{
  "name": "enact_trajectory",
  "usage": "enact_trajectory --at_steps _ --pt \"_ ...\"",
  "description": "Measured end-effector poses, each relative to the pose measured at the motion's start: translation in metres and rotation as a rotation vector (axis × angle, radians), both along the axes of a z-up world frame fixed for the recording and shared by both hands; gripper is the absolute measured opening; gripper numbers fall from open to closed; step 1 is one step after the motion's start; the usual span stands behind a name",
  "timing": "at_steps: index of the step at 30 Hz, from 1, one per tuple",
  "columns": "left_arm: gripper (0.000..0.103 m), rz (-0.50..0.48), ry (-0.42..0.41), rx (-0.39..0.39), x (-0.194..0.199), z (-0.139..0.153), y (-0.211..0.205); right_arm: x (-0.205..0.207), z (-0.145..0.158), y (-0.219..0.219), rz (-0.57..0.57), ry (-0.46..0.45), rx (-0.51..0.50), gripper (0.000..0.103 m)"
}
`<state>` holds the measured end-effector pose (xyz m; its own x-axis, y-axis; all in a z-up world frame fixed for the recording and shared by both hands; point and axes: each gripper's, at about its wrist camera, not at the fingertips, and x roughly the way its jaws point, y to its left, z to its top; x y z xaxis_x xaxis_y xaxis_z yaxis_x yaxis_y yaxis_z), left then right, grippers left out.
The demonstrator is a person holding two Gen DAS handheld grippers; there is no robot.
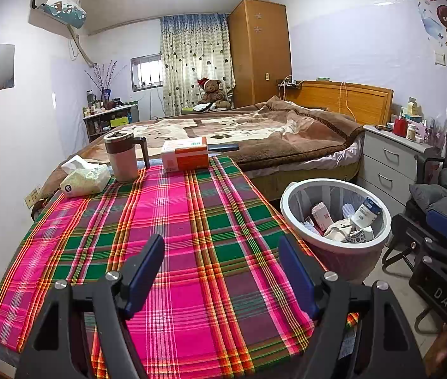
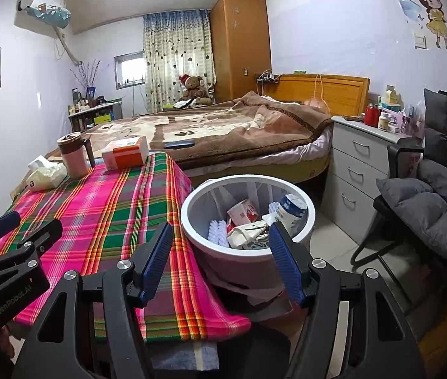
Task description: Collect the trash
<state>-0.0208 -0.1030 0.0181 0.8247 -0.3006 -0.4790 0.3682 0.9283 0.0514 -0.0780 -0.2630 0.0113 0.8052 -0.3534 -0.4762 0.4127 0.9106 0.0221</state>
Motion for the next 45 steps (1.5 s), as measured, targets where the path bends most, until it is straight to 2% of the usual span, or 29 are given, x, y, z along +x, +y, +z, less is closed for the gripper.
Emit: enact_trajectory --at_steps 45 --pt "0.076 -0.003 -0.001 -0.005 0.0022 0.0052 -0.0044 -0.0004 0.0055 0.0009 -0.007 -0.006 -0.005 0.065"
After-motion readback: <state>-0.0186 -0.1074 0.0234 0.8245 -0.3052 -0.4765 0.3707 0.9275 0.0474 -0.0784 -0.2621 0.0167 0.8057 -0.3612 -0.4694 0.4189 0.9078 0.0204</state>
